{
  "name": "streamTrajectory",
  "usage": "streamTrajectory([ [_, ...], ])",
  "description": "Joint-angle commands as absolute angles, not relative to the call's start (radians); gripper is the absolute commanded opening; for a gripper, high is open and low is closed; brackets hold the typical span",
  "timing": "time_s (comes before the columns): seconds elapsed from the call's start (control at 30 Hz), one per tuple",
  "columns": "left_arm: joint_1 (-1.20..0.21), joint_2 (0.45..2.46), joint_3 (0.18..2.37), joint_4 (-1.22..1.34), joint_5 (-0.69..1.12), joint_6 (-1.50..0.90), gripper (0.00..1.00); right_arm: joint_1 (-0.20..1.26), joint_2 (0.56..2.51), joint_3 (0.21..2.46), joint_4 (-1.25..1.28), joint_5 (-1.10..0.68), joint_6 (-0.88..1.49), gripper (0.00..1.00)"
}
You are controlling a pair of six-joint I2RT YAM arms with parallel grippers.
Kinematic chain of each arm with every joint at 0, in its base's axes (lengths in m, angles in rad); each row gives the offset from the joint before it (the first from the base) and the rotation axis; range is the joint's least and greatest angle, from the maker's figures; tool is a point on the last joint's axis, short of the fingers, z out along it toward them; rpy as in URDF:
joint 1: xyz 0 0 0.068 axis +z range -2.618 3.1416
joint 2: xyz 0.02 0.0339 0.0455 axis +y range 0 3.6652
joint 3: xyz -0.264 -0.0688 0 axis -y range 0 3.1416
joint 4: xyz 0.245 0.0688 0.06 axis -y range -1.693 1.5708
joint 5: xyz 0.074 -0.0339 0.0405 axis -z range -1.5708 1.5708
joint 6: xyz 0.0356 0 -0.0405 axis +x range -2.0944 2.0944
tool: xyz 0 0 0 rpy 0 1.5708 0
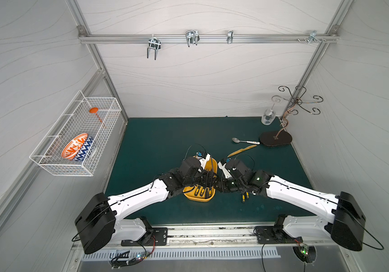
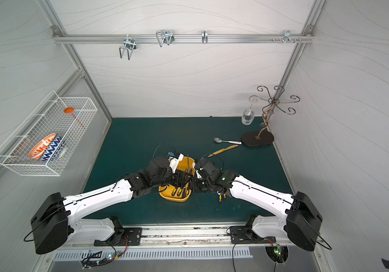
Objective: Put the file tool into the storage box
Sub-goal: Place the file tool in the storage box.
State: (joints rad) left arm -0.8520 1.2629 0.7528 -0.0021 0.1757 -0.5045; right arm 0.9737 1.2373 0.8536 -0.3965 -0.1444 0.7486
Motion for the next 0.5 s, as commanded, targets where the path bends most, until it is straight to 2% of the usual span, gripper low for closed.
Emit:
streamTrajectory([
  [0.0,-0.857,1.253,0.755,0.055,0.204,-0.504,0.67,0.980,1.231,0.906,-0.348,-0.188,0.726,0.09],
  [0.07,-0.857,1.254,0.749,0.058,0.200,-0.505,0.64,0.980,1.223,0.920,-0.354,-0.180,0.726,0.09],
  [0.17,-0.857,1.258,0.747,0.056,0.197,-0.503,0.47,0.980,1.212,0.929,-0.353,-0.174,0.731,0.09],
  [0.37,-0.857,1.253,0.733,0.065,0.201,-0.505,0.01,0.978,1.206,0.929,-0.370,-0.144,0.727,0.09],
  [0.43,-0.856,1.254,0.729,0.055,0.192,-0.500,0.00,0.978,1.206,0.927,-0.376,-0.140,0.729,0.15],
  [0.47,-0.857,1.253,0.725,0.047,0.179,-0.500,0.00,0.978,1.207,0.927,-0.388,-0.133,0.733,0.23],
])
